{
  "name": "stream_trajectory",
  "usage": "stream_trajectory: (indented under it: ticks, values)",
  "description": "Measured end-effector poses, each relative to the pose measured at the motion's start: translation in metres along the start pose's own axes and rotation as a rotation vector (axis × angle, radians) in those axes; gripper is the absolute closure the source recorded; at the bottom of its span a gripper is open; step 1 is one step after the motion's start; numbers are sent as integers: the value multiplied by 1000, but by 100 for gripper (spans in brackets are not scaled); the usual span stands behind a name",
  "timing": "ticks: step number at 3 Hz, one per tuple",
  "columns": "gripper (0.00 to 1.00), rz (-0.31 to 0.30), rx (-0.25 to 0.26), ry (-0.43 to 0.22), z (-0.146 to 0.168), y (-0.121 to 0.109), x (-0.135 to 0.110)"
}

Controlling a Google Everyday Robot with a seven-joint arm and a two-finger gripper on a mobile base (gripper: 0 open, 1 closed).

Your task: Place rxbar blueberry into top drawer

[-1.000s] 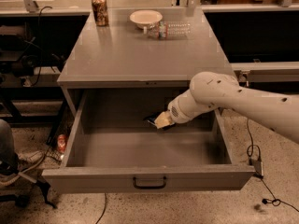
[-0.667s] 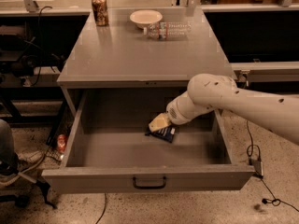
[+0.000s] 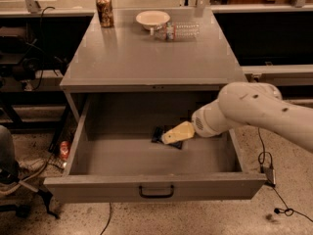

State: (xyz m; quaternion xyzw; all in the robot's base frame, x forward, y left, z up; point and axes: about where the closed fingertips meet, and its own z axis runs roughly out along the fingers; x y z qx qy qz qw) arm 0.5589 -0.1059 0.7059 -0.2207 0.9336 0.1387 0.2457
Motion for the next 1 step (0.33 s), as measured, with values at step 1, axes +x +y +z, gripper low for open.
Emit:
stream_trajectory:
  ticks: [1]
  values:
    - [0,47,59,-72,-57,-6,16]
